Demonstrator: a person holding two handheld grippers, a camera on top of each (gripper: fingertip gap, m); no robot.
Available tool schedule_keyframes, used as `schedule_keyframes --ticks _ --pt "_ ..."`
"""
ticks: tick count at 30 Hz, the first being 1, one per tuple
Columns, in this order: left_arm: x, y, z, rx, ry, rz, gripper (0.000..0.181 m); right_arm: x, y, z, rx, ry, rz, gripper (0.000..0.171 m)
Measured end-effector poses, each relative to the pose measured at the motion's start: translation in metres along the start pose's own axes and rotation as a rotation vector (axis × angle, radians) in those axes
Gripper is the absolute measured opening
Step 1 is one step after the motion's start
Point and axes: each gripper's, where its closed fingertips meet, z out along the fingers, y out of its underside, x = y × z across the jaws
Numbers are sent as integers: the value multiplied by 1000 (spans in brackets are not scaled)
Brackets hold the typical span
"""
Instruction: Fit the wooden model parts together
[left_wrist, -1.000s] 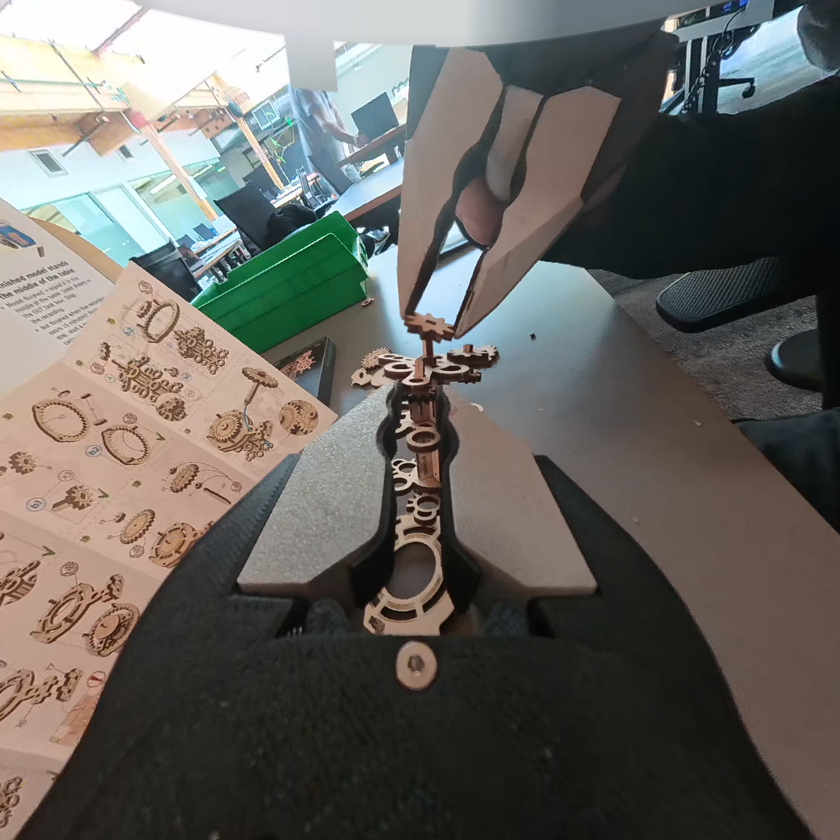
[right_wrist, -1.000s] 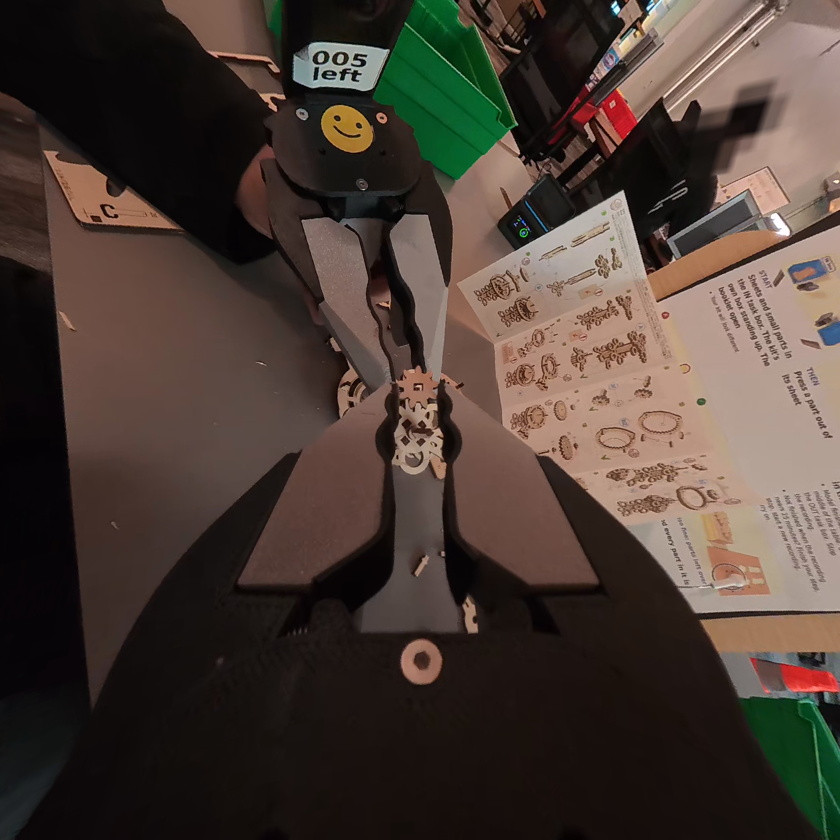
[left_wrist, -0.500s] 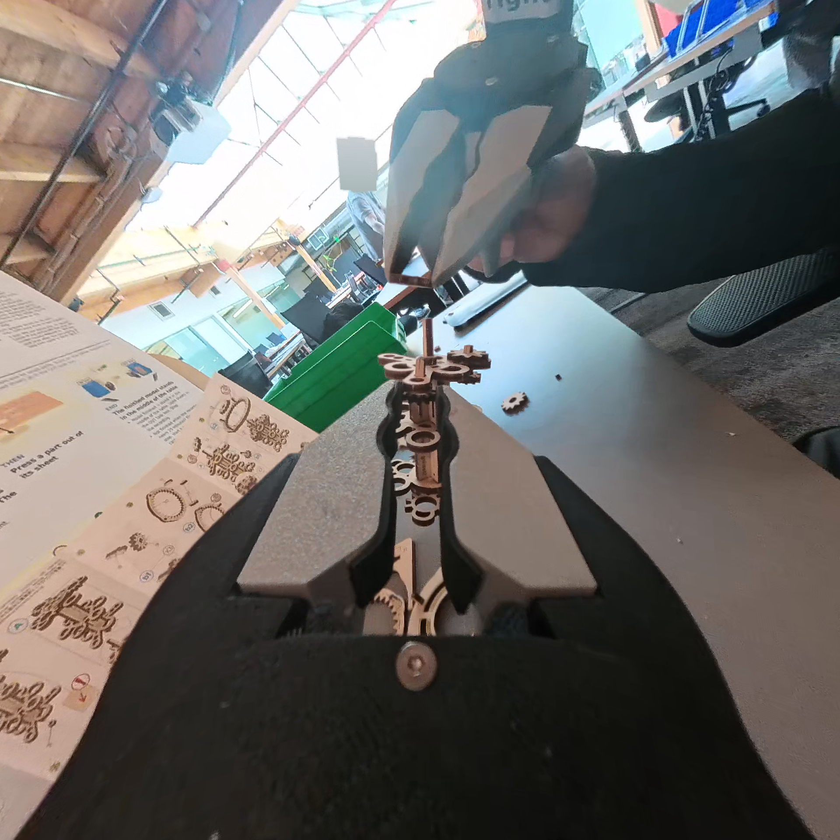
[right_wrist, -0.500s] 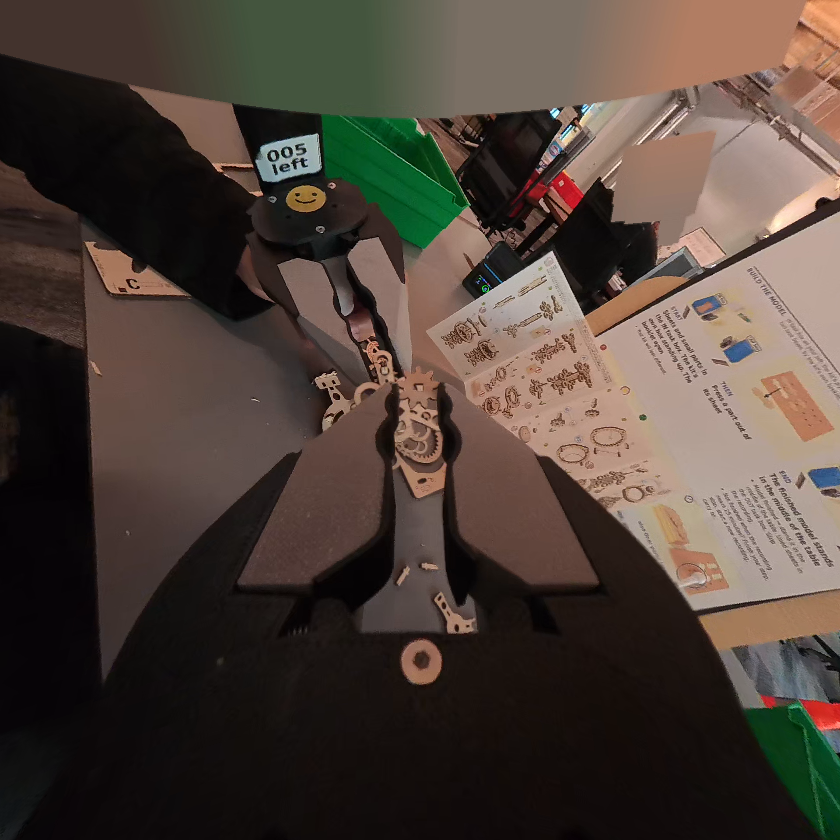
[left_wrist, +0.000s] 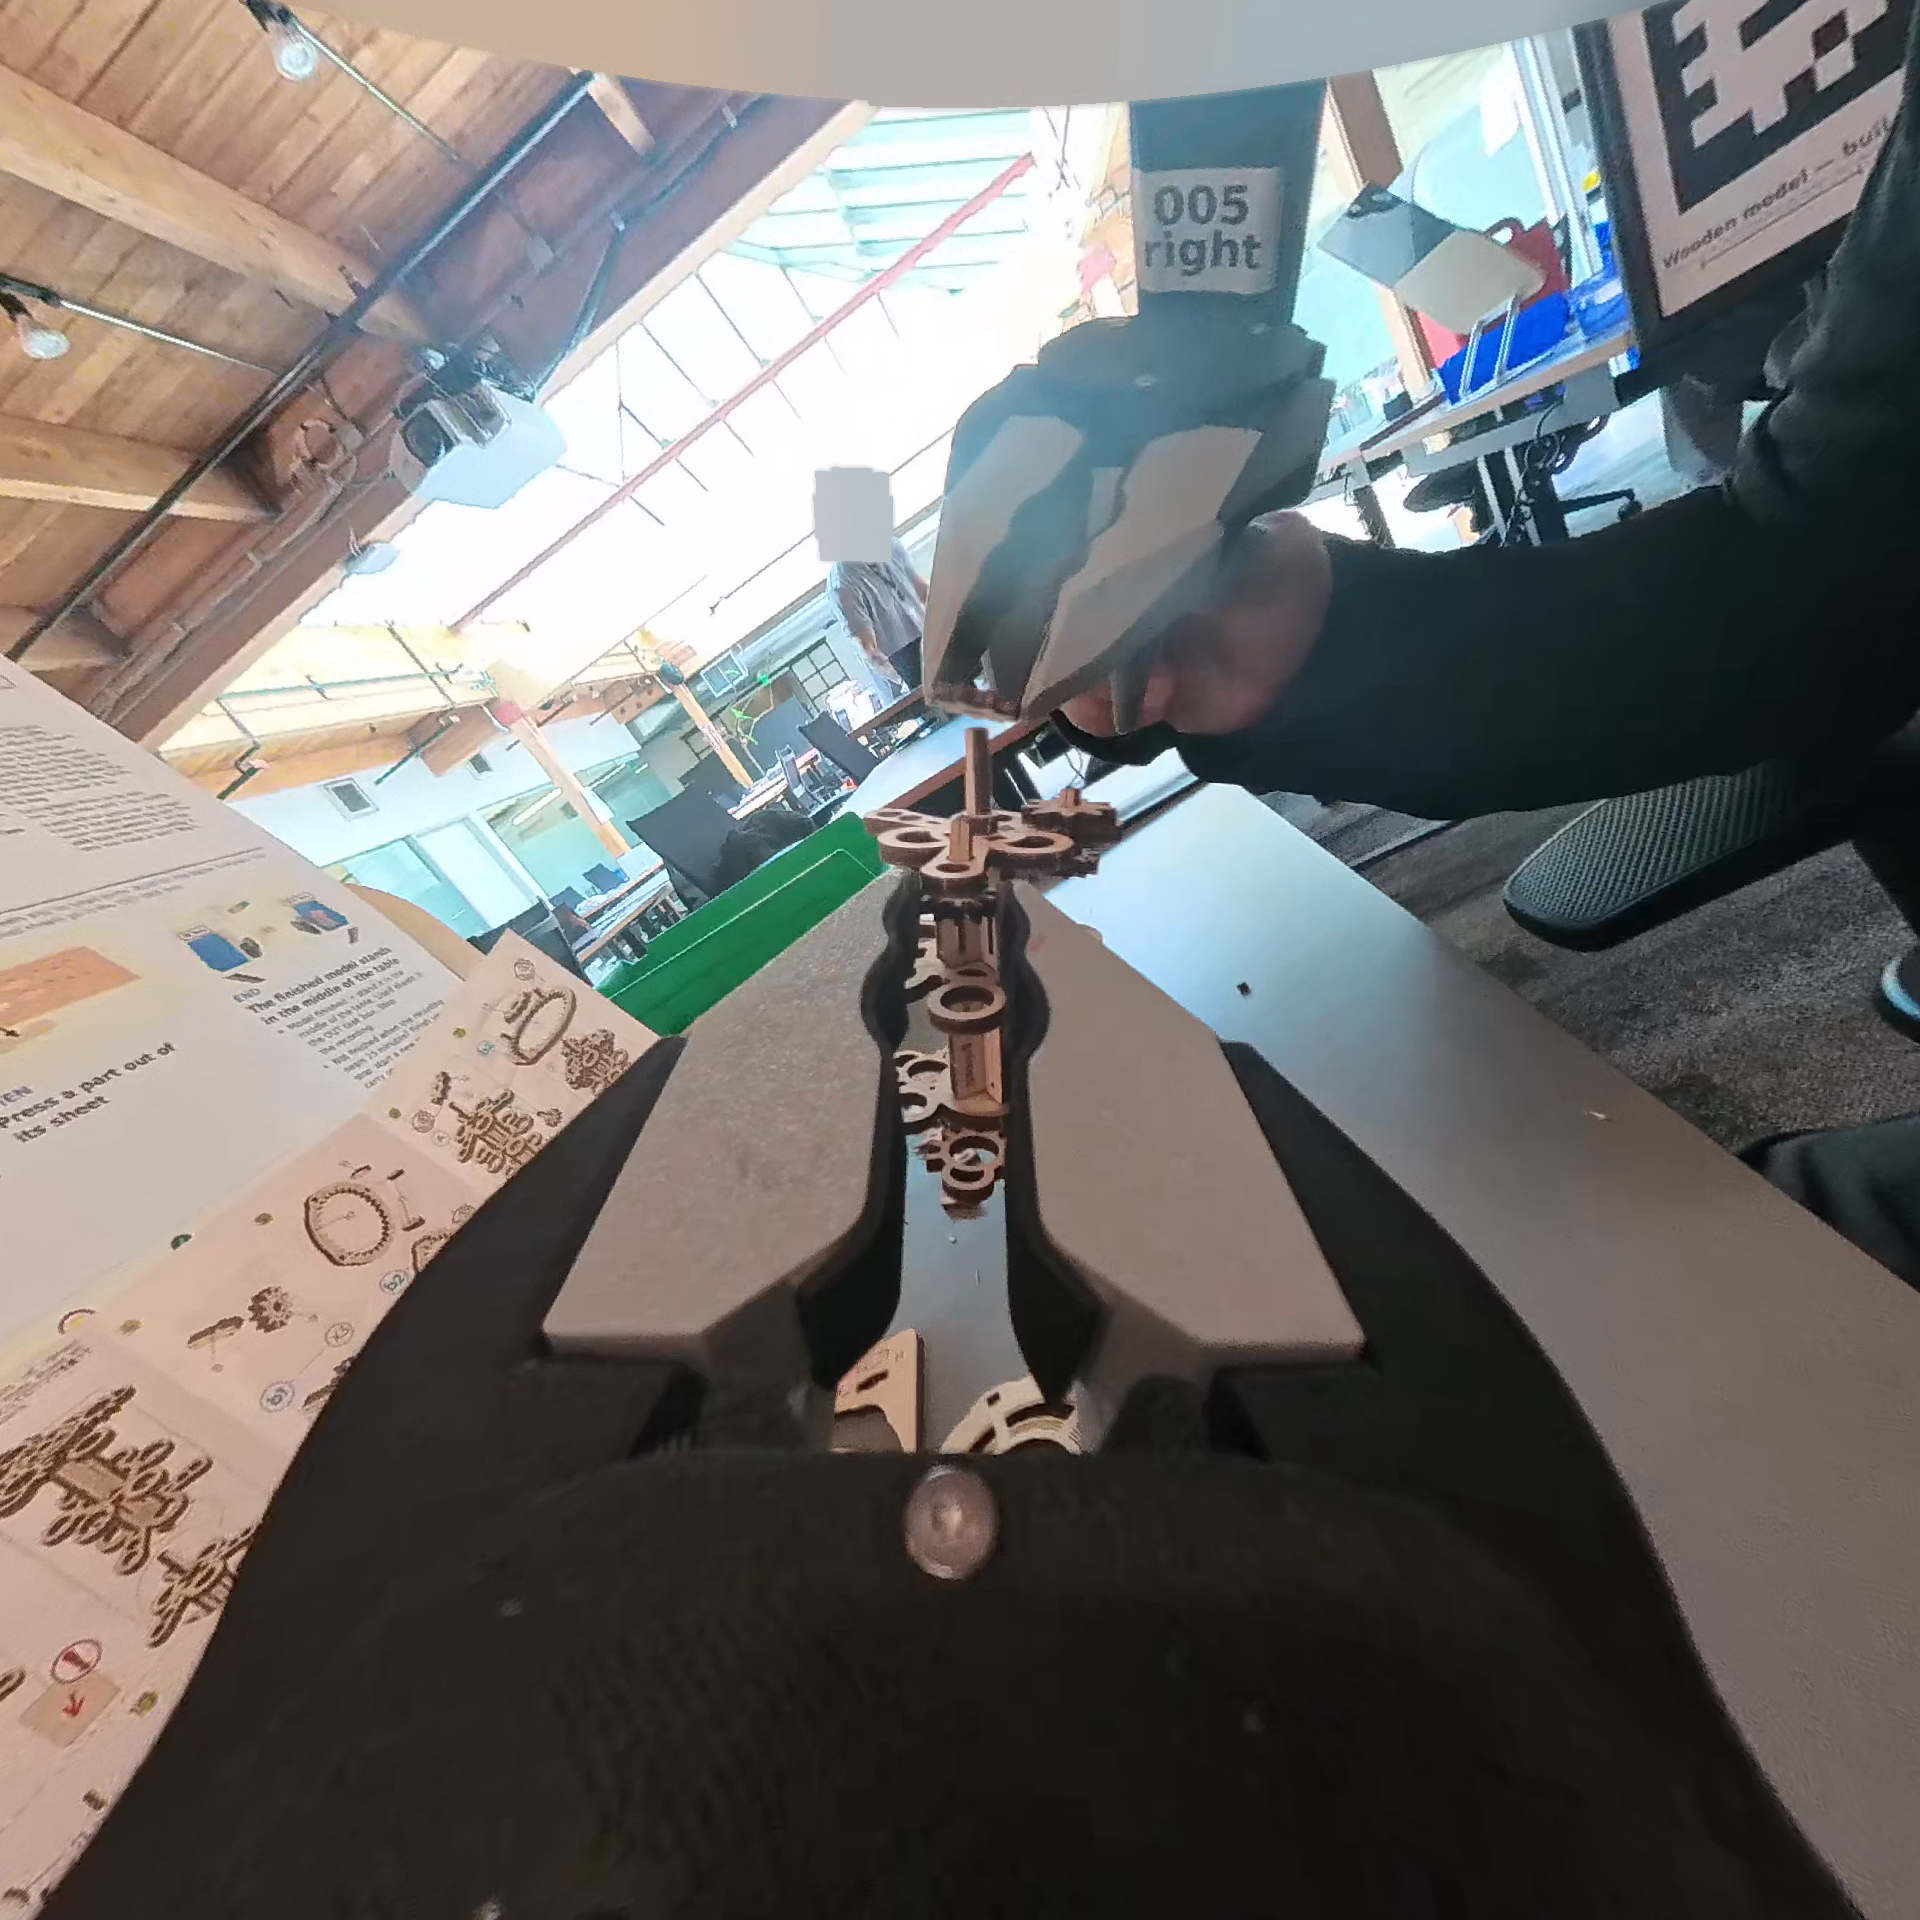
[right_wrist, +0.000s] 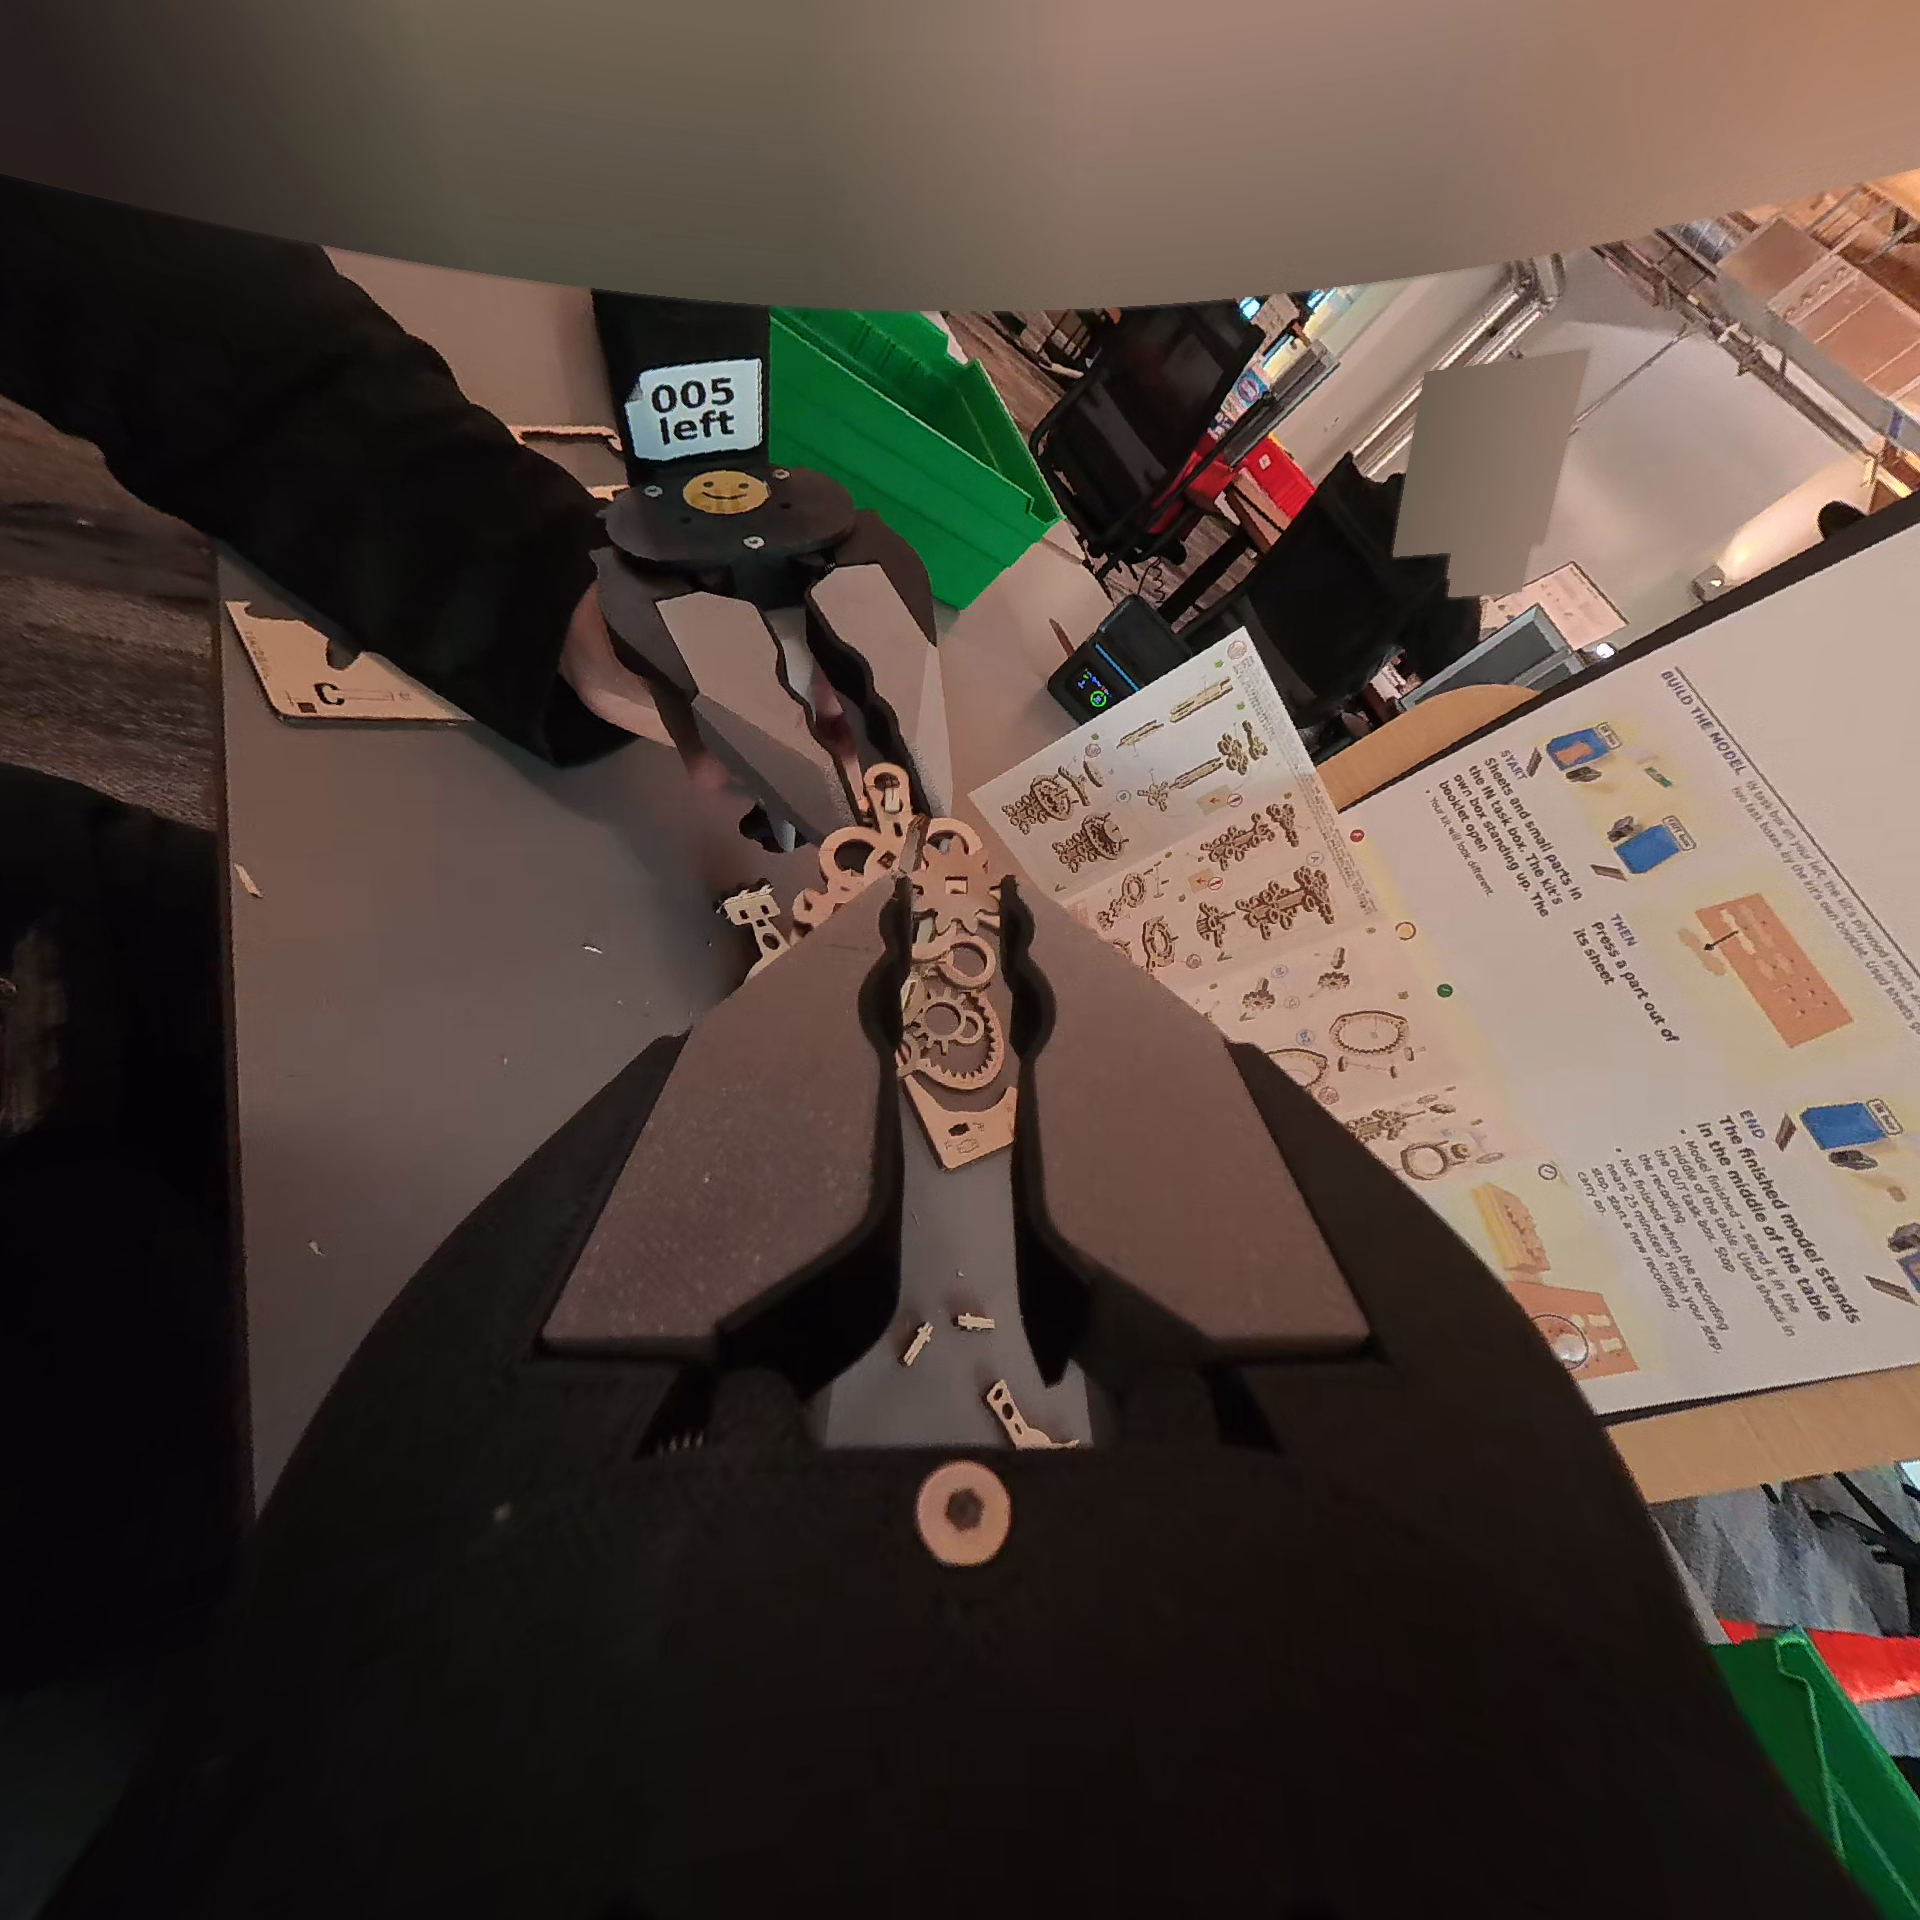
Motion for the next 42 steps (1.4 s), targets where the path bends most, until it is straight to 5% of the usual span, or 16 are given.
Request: schedule_keyframes --ticks 42 --pt "-9 20 4 -154 -95 149 11 -3 12 30 -150 84 2 12"
